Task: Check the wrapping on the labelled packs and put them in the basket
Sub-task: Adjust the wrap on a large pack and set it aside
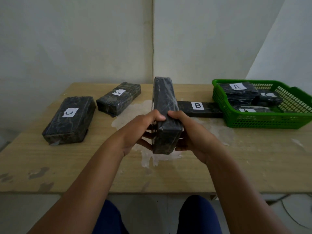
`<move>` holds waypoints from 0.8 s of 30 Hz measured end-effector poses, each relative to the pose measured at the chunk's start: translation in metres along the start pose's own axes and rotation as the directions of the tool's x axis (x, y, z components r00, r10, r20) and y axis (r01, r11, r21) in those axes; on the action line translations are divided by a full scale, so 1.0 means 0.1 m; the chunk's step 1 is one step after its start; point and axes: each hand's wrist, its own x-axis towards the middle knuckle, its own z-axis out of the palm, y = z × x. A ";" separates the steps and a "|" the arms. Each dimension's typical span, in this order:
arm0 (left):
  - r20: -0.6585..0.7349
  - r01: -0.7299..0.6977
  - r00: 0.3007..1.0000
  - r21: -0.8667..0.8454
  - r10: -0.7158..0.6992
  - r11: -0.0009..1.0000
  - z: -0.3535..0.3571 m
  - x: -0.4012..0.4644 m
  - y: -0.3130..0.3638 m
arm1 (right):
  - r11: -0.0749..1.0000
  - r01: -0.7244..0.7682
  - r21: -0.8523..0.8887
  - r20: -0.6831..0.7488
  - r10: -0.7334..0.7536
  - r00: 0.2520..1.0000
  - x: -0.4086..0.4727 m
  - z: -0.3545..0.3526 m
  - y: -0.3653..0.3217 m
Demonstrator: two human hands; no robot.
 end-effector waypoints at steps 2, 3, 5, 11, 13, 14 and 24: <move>0.000 0.040 0.999 -0.011 -0.040 0.999 -0.01 0.02 0.08 | 1.000 -0.022 -0.012 0.002 0.022 1.000 0.01 -0.01 -0.06; 0.000 0.048 0.999 -0.017 -0.048 0.999 -0.03 0.03 0.11 | 1.000 -0.023 -0.014 0.006 0.023 1.000 0.02 -0.02 -0.09; -0.003 0.056 0.998 -0.030 -0.056 0.998 -0.06 0.06 0.14 | 1.000 -0.019 -0.005 0.017 0.019 1.000 0.04 -0.02 -0.13; -0.028 0.072 0.997 -0.059 -0.073 0.996 -0.12 0.09 0.16 | 1.000 -0.021 -0.004 0.009 0.021 1.000 0.10 0.03 -0.20; -0.042 0.081 0.996 -0.088 -0.085 0.993 -0.15 0.11 0.16 | 1.000 -0.003 -0.007 -0.020 0.003 1.000 0.10 0.10 -0.22; -0.048 0.088 0.994 -0.103 -0.093 0.991 -0.17 0.11 0.17 | 0.999 0.042 -0.004 -0.059 -0.043 0.997 0.11 0.14 -0.23; -0.049 -0.060 0.997 -0.124 0.054 0.991 -0.22 0.06 0.46 | 0.823 0.567 0.029 -0.035 -0.566 0.824 0.07 0.10 -0.17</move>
